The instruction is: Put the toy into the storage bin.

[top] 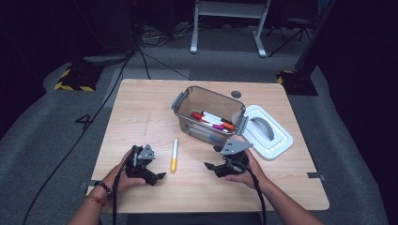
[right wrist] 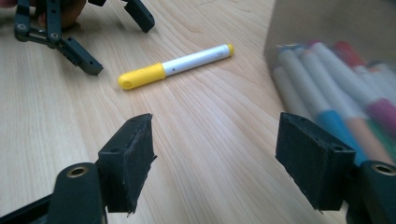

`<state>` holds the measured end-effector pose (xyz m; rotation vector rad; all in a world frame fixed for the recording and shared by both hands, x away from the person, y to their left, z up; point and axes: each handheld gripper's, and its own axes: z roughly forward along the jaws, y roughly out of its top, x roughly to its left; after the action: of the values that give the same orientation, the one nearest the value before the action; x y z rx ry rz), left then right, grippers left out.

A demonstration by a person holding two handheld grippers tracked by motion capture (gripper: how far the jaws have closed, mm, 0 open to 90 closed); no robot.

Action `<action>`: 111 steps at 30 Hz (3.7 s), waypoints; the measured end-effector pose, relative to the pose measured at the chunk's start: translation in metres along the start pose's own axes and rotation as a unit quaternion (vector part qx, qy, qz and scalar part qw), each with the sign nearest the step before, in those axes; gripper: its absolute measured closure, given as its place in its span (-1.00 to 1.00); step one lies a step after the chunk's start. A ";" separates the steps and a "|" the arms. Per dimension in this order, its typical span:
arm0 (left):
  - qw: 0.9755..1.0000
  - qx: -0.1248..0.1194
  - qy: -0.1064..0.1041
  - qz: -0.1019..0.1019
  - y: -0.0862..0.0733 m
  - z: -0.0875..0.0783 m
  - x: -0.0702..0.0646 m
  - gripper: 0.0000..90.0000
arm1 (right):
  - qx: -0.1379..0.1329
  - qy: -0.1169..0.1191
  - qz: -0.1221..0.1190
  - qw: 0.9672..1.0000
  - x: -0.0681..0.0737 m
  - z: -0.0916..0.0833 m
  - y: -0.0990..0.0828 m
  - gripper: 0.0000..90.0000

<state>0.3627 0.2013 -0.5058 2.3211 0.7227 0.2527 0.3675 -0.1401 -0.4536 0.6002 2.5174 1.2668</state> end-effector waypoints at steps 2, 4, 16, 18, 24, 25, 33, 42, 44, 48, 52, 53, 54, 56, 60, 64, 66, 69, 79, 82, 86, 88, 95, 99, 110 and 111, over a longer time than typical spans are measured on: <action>1.000 0.000 0.000 0.000 0.000 0.000 0.000 -0.99 | 0.001 0.001 -0.001 1.000 0.001 0.005 0.001 -0.37; 1.000 0.000 0.001 0.000 0.000 0.000 0.000 -0.99 | -0.001 0.008 -0.008 1.000 0.007 0.025 0.009 -0.38; 1.000 0.000 0.001 -0.001 0.000 0.000 0.000 -0.99 | 0.012 0.034 -0.011 0.999 0.025 0.084 0.028 -0.38; 1.000 0.000 0.001 0.000 0.000 0.000 0.000 -0.99 | 0.013 0.036 -0.007 0.999 0.025 0.089 0.029 -0.38; 1.000 0.000 0.000 0.000 0.000 0.000 0.000 -0.99 | 0.022 0.035 -0.009 0.999 0.029 0.107 0.035 -0.40; 1.000 0.000 0.000 0.000 0.000 0.000 0.000 -0.99 | 0.024 0.034 -0.007 0.999 0.030 0.110 0.035 -0.40; 1.000 0.000 0.000 0.000 0.000 0.000 0.000 -0.99 | 0.024 0.017 0.000 1.000 0.030 0.119 0.039 -0.42; 1.000 0.000 0.000 0.000 0.000 0.000 0.000 -0.99 | 0.034 0.009 -0.006 0.999 0.033 0.124 0.043 -0.41; 1.000 0.000 0.000 0.000 0.000 0.000 0.000 -0.99 | 0.042 0.008 -0.004 0.999 0.033 0.126 0.041 -0.41; 1.000 0.000 0.000 0.000 0.000 0.000 0.000 -0.99 | 0.058 0.003 0.001 0.998 0.029 0.125 0.036 -0.37; 1.000 0.000 0.000 0.000 0.000 0.000 0.000 -0.99 | 0.068 0.010 0.009 0.998 0.020 0.113 0.025 -0.23; 1.000 0.000 0.000 0.000 0.000 0.000 0.000 -0.99 | 0.068 0.012 0.012 0.998 0.018 0.109 0.022 -0.18; 1.000 0.000 0.000 0.000 0.000 0.000 0.000 -0.99 | 0.068 0.014 0.011 0.998 0.015 0.104 0.019 -0.10; 1.000 0.000 0.000 0.000 0.000 0.000 0.000 -0.99 | 0.065 0.025 0.005 0.998 0.011 0.094 0.013 0.15; 1.000 0.000 0.000 0.000 0.000 0.000 0.000 -0.99 | 0.068 0.031 0.005 0.997 0.001 0.077 0.002 0.35; 1.000 0.000 0.000 0.000 0.000 0.000 0.000 -0.99 | 0.070 0.033 0.006 0.997 -0.005 0.073 -0.001 0.47; 1.000 0.000 0.000 0.000 0.000 0.000 0.000 -0.99 | 0.068 0.033 0.007 0.997 -0.008 0.074 0.000 0.46; 1.000 0.000 0.000 0.000 0.000 0.000 0.000 -0.99 | 0.065 0.031 0.006 0.997 -0.011 0.077 0.001 0.46; 1.000 0.000 0.000 0.000 0.000 0.000 0.000 -0.99 | 0.065 0.035 0.001 0.997 -0.018 0.079 0.002 0.63; 1.000 0.000 0.000 0.000 0.000 0.000 0.000 -0.99 | 0.062 0.035 -0.002 0.997 -0.019 0.079 0.002 0.64; 1.000 0.000 0.000 0.000 0.000 0.000 0.000 -0.99 | 0.066 0.033 -0.012 0.997 -0.021 0.078 0.002 0.64; 1.000 0.000 0.000 0.000 0.000 0.000 0.000 -0.99 | 0.068 0.038 -0.015 0.997 -0.022 0.075 0.001 0.64; 1.000 0.000 0.000 0.000 0.000 0.000 0.000 -0.99 | 0.055 0.048 -0.021 0.997 -0.028 0.057 0.004 0.67; 1.000 0.000 0.000 0.000 0.000 0.000 0.000 -0.99 | 0.058 0.048 -0.024 0.997 -0.032 0.052 0.002 0.67; 1.000 0.000 0.000 0.000 0.000 0.000 0.000 -0.99 | 0.036 0.047 -0.040 0.997 -0.029 0.027 0.012 0.67; 1.000 0.000 0.000 0.000 0.000 0.000 0.000 -0.99 | 0.035 0.047 -0.043 0.997 -0.029 0.024 0.014 0.67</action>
<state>0.3627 0.2015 -0.5058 2.3214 0.7220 0.2527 0.4059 -0.1293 -0.4557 0.4516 2.6431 1.2093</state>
